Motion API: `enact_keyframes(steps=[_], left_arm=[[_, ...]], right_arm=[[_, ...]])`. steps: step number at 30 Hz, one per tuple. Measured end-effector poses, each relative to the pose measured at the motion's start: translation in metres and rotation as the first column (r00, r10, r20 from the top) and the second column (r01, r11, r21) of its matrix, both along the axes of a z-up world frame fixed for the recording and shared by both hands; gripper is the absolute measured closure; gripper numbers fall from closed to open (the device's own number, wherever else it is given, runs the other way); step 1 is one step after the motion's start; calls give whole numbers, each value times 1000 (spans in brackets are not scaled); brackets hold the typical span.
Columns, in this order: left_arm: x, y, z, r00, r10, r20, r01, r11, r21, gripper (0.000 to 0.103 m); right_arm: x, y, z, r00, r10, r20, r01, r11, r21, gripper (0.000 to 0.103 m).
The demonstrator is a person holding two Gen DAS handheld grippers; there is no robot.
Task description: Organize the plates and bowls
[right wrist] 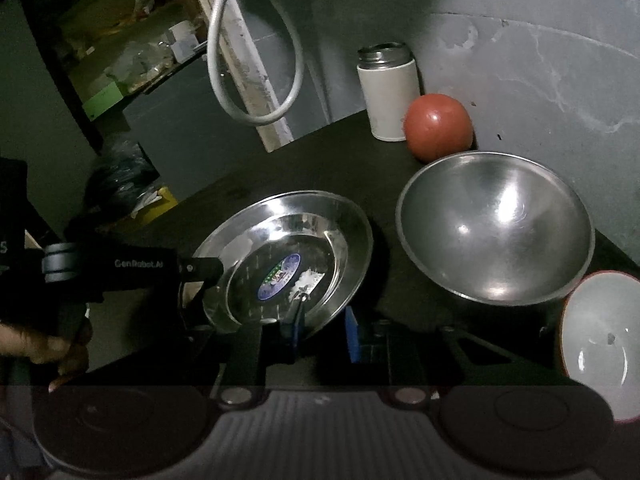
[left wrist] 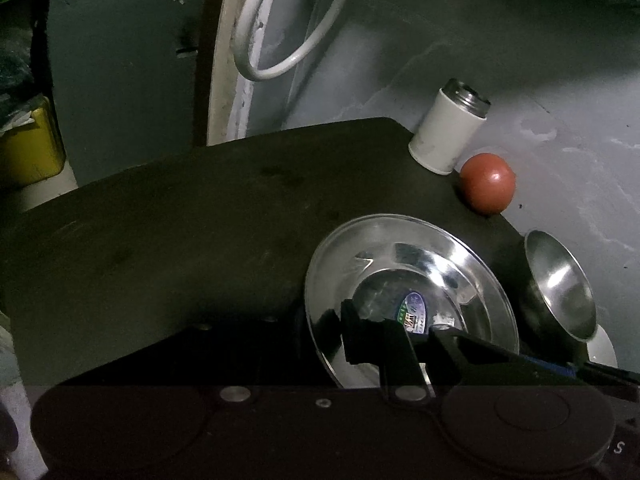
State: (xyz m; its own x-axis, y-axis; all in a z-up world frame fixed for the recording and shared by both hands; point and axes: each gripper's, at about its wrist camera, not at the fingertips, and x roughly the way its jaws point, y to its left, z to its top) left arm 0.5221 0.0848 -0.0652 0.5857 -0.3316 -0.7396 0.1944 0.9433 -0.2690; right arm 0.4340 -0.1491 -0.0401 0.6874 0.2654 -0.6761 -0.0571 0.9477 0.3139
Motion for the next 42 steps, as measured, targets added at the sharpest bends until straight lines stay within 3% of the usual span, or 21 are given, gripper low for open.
enact_keyframes(steps=[16,42], left_arm=[[-82,3,38,996,13,87,-12,1000,-13,83],[-214,-8,51,997,-27,73,27,1000,1,81]], right_arm=[[-54,-6,31,995,41,89,-40,999,-6,78],[-174,-28,51,986,142,89,-140,990,-20,78]])
